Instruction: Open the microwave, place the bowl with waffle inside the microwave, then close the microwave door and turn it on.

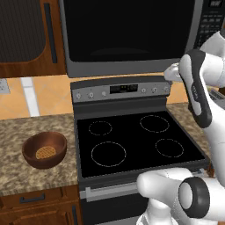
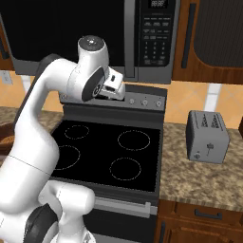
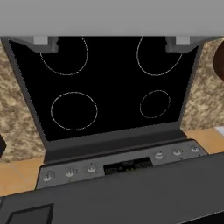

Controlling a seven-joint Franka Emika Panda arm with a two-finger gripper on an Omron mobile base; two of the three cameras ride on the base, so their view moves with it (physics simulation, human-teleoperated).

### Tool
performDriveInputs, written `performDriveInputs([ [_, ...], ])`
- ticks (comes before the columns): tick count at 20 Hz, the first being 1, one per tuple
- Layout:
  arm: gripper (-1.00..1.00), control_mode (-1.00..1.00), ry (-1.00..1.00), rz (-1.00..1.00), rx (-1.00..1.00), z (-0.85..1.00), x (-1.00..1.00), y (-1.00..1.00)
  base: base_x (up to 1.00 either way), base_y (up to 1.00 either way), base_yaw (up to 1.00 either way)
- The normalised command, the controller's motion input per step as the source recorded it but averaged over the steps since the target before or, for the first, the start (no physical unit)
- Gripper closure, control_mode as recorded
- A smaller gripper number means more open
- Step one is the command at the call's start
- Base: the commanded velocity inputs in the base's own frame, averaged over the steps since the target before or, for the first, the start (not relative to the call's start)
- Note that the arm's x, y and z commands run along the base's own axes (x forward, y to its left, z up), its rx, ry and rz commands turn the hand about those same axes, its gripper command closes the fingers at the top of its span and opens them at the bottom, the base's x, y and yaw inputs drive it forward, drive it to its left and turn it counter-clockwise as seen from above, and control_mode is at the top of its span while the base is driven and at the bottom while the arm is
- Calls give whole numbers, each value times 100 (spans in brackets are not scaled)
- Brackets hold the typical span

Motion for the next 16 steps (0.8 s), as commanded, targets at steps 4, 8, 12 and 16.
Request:
performDriveInputs([
  [4, -100, -100, -18, -11, 4, 75, -10, -81, 0, 0, 0],
  [8, -100, -100, -16, -5, 5, 84, 0, -34, 0, 0, 0],
  [12, -100, -100, -17, -7, 0, 66, 2, 3, 0, 0, 0],
  [16, -100, -100, -18, -8, -4, 41, 8, 0, 0, 0, 0],
])
